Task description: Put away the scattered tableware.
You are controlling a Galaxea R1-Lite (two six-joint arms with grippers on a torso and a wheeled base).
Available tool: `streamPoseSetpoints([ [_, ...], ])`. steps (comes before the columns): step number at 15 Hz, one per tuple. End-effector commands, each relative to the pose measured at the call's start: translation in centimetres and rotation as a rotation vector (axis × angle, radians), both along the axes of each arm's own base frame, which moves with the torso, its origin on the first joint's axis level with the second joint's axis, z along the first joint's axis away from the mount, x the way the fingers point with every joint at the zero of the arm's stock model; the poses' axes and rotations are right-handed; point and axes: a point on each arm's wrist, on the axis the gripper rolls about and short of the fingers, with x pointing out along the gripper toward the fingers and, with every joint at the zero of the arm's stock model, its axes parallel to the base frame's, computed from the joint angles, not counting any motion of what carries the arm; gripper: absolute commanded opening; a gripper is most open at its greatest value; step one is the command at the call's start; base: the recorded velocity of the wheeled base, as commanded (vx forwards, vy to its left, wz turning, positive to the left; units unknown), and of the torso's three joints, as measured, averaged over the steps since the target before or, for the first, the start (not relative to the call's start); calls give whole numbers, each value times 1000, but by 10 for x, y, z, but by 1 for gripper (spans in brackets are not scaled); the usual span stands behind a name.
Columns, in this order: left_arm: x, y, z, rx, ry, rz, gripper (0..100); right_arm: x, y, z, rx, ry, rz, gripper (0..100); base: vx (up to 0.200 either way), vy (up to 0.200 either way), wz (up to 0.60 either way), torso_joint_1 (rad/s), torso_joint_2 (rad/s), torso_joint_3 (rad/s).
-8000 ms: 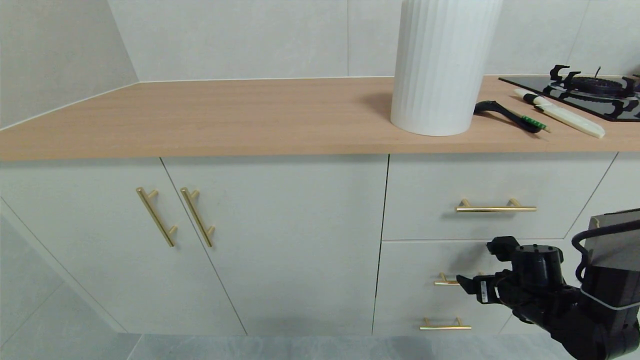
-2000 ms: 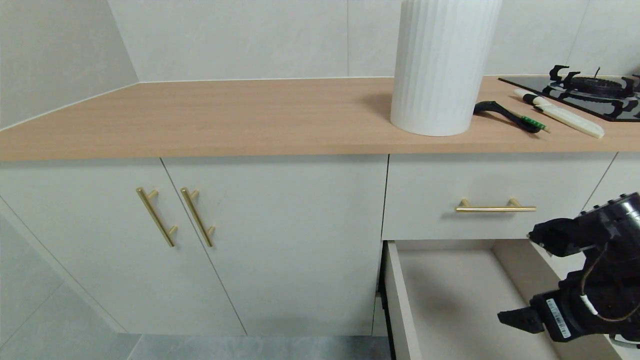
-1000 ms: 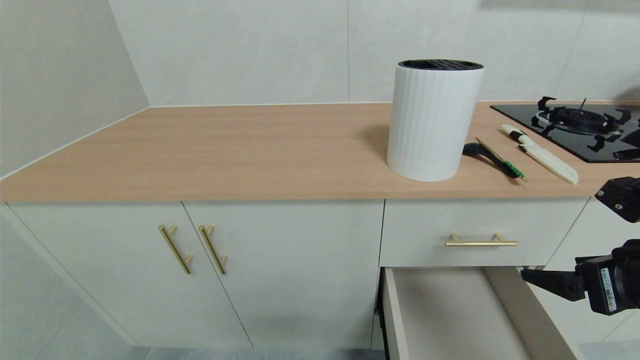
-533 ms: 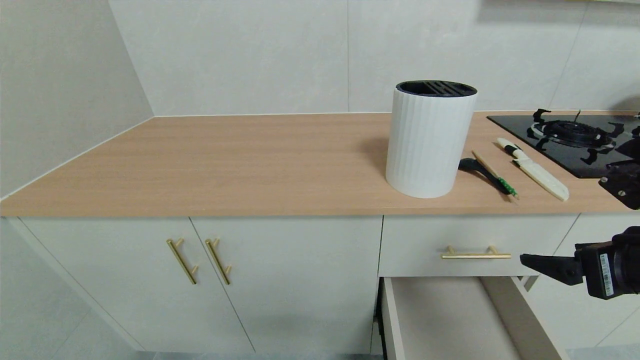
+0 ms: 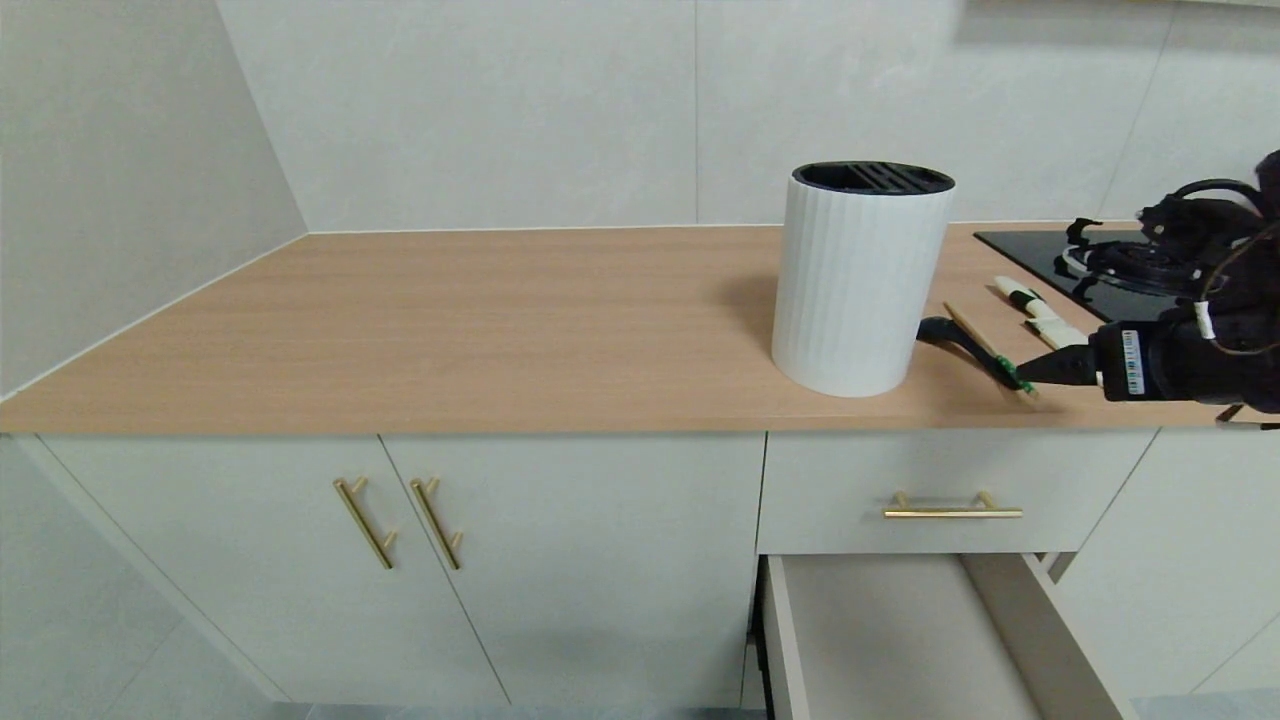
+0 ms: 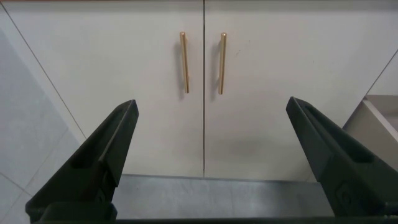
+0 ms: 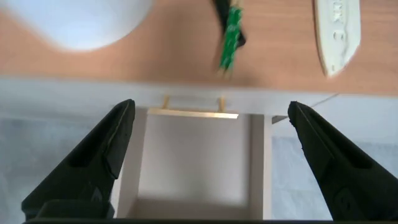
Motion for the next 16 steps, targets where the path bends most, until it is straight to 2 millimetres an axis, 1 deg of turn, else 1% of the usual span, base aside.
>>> streamPoseSetpoints([
  [1,0,0,0,0,1,1,100,47,3,-32,2,90,-30,100,0,0,0,0,0,0],
  [2,0,0,0,0,1,1,100,56,4,-41,2,100,-35,100,0,0,0,0,0,0],
  [4,0,0,0,0,1,1,100,67,5,-48,14,79,-43,100,0,0,0,0,0,0],
  [6,0,0,0,0,1,1,100,71,3,-48,31,55,-61,100,0,0,0,0,0,0],
  [11,0,0,0,0,1,1,100,73,-5,-46,23,34,-104,100,0,0,0,0,0,0],
  [12,0,0,0,0,1,1,100,75,-5,-48,22,40,-105,100,0,0,0,0,0,0],
  [13,0,0,0,0,1,1,100,76,-5,-49,23,42,-106,0,0,0,0,0,0,0],
  [16,0,0,0,0,1,1,100,77,-5,-51,21,48,-106,0,0,0,0,0,0,0],
])
